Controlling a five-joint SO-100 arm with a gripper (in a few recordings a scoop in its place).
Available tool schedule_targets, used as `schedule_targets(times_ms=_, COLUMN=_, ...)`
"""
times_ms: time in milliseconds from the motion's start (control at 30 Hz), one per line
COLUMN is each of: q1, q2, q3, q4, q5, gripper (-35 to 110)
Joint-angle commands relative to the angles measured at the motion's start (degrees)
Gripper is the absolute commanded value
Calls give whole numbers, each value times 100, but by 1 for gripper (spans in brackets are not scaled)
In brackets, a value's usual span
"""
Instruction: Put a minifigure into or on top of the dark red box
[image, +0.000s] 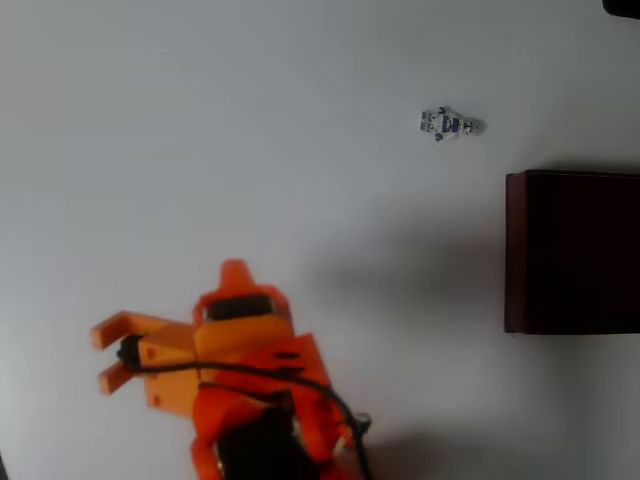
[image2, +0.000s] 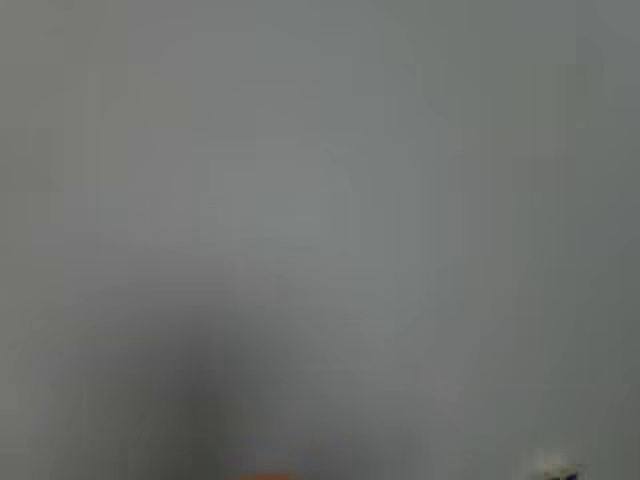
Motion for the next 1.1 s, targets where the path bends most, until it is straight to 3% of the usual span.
schedule_targets(times_ms=0, q1=510, q2=-290, q3=-431, q4=-9, q5=-492, gripper=18)
schedule_targets(times_ms=333, q1=1793, q2=-1784, q3=-949, q4=-976, q5=-2004, gripper=15)
schedule_targets(times_ms=667, q1=2522, q2=-3419, q3=-1916, q4=-1477, q5=-2716, gripper=14)
schedule_targets(times_ms=1067, q1=3094, q2=-6161, q3=-4816, q4=-861, q5=-3261, gripper=14)
